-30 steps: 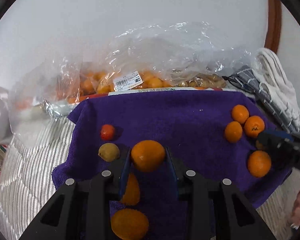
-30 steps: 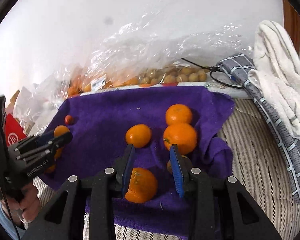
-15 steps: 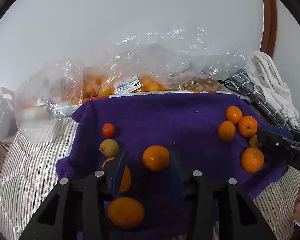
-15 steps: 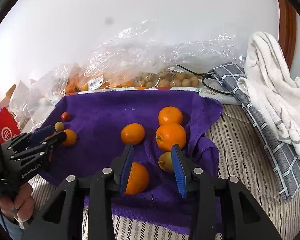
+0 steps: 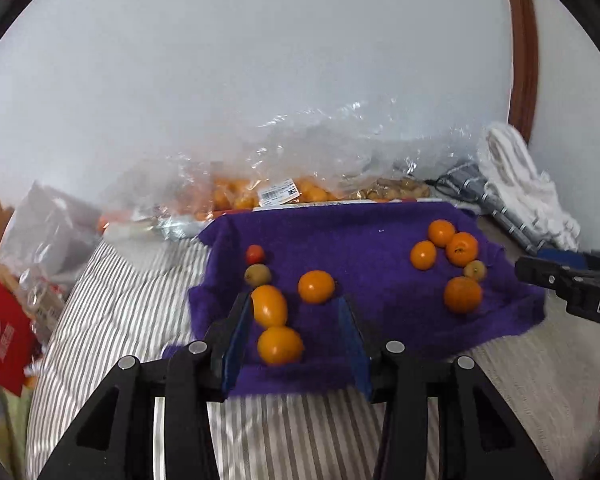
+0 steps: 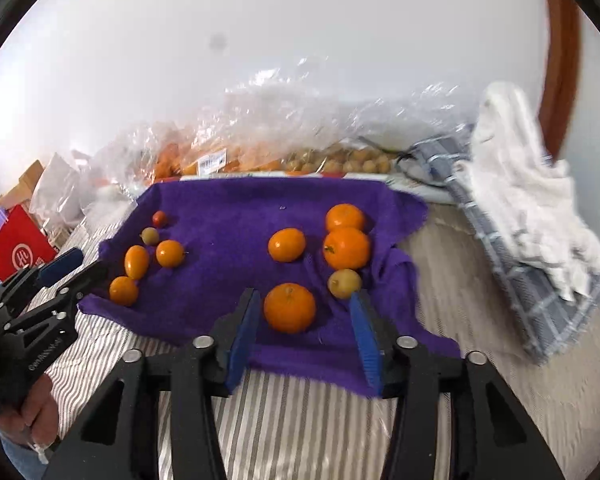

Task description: Organize fruits

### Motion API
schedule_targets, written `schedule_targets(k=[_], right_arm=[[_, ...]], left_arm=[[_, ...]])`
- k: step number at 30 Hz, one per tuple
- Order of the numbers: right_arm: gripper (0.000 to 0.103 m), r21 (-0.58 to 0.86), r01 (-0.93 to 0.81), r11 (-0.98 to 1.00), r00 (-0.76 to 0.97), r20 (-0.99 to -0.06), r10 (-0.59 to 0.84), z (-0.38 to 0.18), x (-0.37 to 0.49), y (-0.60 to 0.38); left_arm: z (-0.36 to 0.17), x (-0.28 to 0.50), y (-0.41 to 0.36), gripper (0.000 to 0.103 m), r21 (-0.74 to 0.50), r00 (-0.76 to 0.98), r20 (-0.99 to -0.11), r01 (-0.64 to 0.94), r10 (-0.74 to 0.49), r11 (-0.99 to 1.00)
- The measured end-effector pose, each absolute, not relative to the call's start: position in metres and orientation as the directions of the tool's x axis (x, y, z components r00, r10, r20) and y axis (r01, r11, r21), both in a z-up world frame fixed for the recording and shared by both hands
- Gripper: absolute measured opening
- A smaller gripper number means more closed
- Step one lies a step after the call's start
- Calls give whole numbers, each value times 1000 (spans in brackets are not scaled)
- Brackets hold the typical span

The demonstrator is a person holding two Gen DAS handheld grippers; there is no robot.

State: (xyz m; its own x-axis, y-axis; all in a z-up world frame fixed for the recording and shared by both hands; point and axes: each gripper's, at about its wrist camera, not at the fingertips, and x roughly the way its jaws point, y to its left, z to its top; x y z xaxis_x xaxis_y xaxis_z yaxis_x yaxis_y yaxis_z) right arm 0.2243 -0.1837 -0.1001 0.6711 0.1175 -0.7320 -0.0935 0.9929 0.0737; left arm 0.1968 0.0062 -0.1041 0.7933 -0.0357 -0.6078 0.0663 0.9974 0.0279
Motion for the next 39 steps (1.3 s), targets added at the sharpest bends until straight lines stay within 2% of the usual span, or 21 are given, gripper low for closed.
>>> schedule_targets(k=[4,10,15,17,21,26,39], right_arm=[[54,64,-29,998,682,-729,67,-83,193,-189],[55,36,15,999,705,-709,15,-64,140,-189],[86,46,35,998,750,-661,5,-47,90,-193],[89,55,24,998,764,-645,17,-41,71,-194],[96,4,17,1000,780,-625,-11,-31,45,-190],[99,2,-1,1000,791,-611,2,-27,25,-189],[99,-6,28,1000,795,-606,-26,-29,16,-198]], left_arm=[[-84,163,11,48,44,812,-583,0,26,999],[-59,108,7,55,76,837,-545,-11,51,997],[-46,73,-1,66,61,841,-540,35,4,998],[-41,64,-2,72,51,844,-537,46,-12,998],[-31,47,1,75,10,851,-525,40,-29,999],[-26,32,8,78,-64,854,-516,38,-66,997],[-31,23,7,78,-60,853,-520,13,-42,998]])
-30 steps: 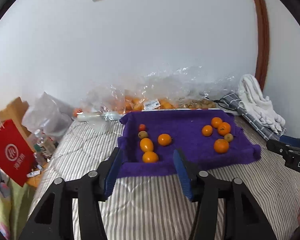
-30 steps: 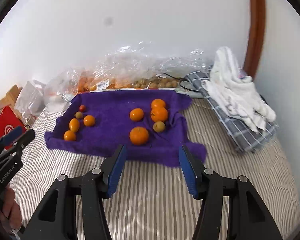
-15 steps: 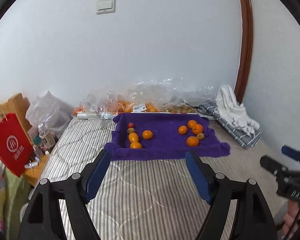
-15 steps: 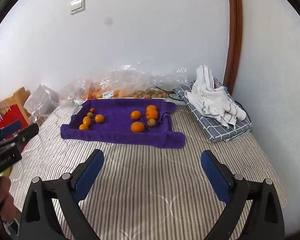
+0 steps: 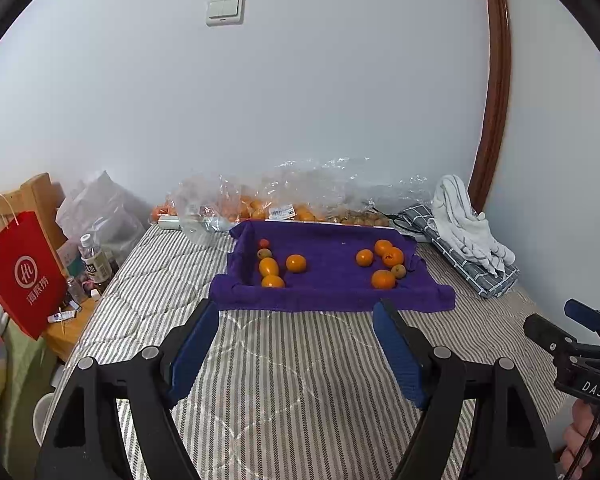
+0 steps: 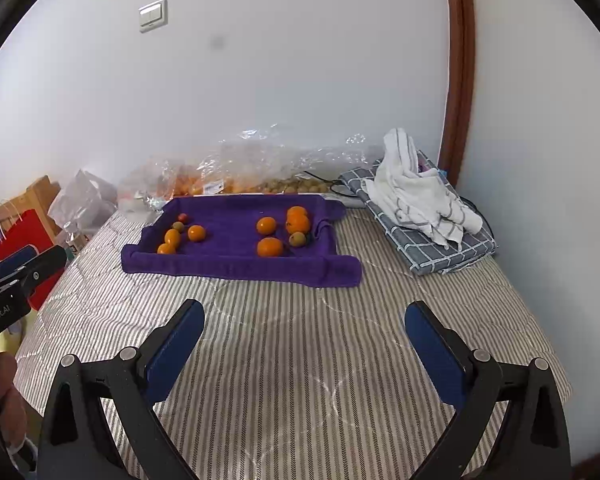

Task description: Organize fruits

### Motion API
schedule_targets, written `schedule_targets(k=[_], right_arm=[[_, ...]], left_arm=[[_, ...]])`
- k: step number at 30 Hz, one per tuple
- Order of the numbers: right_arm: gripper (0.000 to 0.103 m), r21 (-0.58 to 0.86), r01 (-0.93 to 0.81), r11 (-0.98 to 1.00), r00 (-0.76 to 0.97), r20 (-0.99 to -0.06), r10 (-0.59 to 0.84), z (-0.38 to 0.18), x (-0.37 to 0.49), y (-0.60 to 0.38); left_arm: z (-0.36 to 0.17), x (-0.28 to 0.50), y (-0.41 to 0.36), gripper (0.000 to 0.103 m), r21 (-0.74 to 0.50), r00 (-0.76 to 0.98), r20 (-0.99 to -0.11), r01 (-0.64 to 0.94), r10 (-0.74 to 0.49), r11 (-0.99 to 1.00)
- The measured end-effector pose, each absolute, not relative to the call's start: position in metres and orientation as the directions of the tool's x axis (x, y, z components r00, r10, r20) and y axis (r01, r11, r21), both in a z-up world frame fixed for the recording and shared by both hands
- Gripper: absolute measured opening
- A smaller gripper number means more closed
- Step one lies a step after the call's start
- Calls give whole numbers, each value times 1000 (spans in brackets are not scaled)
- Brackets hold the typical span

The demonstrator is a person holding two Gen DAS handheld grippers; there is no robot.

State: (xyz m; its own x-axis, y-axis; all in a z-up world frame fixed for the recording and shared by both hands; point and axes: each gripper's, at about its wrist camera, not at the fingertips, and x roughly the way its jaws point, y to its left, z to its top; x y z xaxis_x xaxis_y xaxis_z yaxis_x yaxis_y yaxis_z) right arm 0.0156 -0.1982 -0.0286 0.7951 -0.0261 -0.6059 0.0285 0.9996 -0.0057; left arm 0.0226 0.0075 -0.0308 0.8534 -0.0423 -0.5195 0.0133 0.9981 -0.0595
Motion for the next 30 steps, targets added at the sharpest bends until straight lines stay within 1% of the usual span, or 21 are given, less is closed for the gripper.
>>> schedule_targets(k=[8,30], right_arm=[[99,-23,42,999,803,-595,-48,-25,11,-197],[99,-14,37,999,817,-576,-38,-15,6,-202]], left_arm=[[-35,23,3,78,-53,848,-528,22,-46,998],[-36,22,1,79,-40,849,-527,34,-50,999]])
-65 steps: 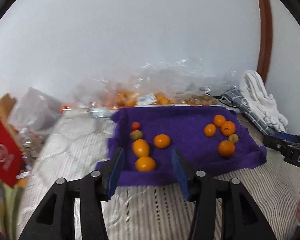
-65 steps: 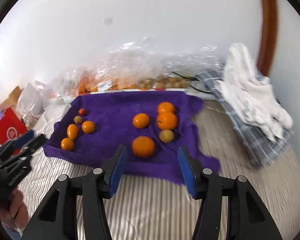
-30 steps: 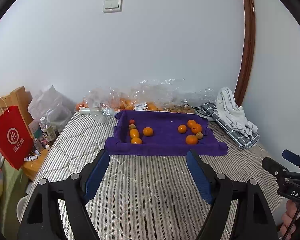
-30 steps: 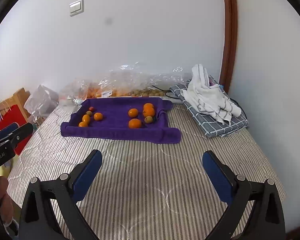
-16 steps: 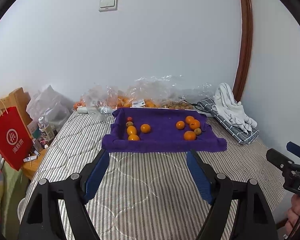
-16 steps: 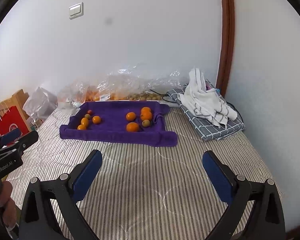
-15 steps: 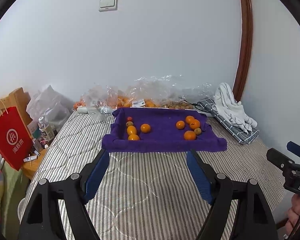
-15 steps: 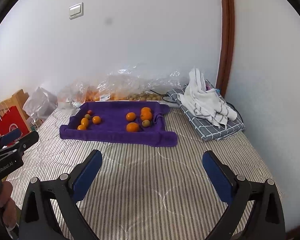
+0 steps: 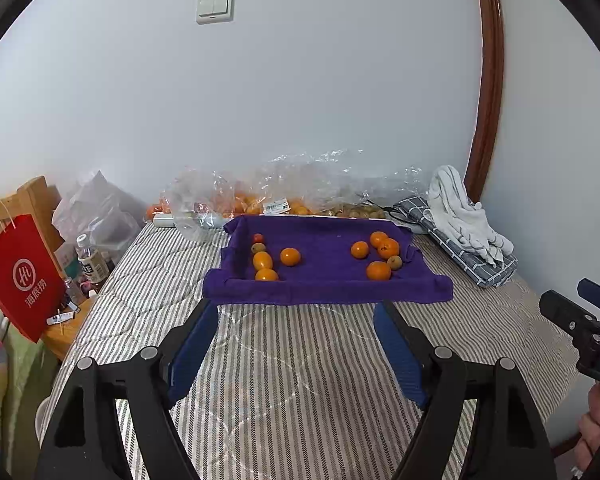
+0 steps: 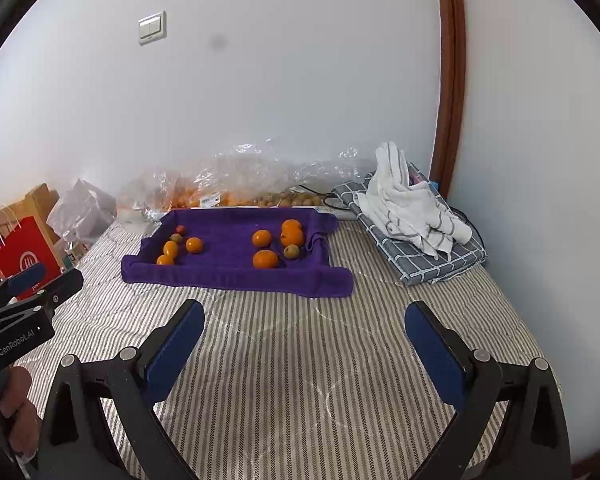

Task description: Organize fruits

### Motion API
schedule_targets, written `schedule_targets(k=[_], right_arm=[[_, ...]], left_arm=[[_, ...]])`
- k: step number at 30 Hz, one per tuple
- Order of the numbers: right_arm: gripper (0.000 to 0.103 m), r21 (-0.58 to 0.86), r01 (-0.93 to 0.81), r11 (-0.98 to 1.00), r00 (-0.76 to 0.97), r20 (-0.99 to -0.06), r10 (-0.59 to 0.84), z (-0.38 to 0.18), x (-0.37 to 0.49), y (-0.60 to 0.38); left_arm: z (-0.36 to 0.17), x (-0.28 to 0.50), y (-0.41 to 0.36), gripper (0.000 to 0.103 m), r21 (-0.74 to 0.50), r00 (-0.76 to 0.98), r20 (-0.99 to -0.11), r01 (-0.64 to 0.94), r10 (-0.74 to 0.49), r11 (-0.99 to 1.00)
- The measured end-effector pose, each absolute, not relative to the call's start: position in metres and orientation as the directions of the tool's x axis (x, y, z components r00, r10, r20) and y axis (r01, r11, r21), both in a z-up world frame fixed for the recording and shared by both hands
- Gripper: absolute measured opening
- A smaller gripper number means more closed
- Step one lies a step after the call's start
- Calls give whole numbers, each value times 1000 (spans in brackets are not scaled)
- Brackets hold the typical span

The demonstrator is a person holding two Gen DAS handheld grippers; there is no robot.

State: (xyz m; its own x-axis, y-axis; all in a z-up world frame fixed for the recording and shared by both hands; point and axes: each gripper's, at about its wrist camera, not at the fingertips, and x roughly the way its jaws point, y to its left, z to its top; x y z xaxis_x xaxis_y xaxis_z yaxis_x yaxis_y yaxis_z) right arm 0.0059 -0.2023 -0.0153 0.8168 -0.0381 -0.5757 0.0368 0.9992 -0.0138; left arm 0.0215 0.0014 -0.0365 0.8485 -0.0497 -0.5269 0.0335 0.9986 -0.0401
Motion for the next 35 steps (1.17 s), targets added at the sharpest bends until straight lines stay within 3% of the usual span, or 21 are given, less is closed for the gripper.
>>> schedule_targets(k=[35], right_arm=[[99,-14,26,1000,827,-561,-29,-13,2,-196]], left_arm=[[-36,25,8,79,-49,848,-526,42,-61,998]])
